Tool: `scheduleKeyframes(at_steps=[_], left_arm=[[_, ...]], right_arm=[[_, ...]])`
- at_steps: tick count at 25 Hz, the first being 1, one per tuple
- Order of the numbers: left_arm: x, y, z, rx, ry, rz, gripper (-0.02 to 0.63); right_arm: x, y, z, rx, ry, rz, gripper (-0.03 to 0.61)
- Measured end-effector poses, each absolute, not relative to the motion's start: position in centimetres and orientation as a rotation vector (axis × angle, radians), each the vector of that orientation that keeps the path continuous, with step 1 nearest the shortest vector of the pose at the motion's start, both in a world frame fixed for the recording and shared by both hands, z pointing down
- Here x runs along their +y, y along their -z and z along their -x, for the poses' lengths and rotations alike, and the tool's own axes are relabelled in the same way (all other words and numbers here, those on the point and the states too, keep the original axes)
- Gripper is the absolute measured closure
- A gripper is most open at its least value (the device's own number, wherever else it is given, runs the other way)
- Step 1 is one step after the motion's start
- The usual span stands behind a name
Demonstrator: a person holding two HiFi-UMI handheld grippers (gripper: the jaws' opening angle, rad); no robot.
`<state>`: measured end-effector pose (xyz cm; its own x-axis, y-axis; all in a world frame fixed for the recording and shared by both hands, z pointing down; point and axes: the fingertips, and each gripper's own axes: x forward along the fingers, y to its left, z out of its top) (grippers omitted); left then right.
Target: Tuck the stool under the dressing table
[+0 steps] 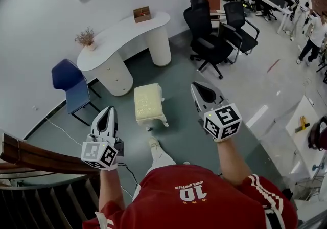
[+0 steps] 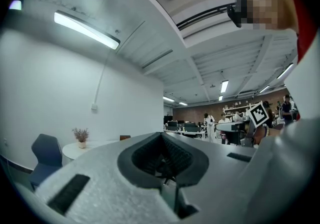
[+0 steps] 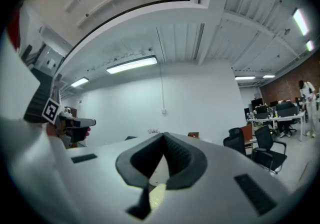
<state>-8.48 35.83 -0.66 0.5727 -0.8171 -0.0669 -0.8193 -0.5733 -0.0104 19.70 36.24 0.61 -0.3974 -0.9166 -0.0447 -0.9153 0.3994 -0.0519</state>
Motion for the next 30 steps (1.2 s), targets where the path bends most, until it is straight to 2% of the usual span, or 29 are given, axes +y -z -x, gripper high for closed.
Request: scheduleKeyframes(at_steps=[13, 19, 30], left_arm=[[34.5, -1.1, 9.9, 1.438, 0.059, 2.774, 0.61], [31.7, -2.1, 13.4, 1.438, 0.091, 2.8, 0.611], [23.1, -0.3, 22.6, 1.348, -0.05, 2.823, 0.609]], right_arm=[[35.0, -0.9, -15.4, 2.658, 0.096, 1.38, 0.574], [31.3, -2.1, -11.7, 2.69, 0.189, 1.398, 0.574], [22.7, 1.6, -2.2, 2.62, 0.09, 1.519, 0.574]])
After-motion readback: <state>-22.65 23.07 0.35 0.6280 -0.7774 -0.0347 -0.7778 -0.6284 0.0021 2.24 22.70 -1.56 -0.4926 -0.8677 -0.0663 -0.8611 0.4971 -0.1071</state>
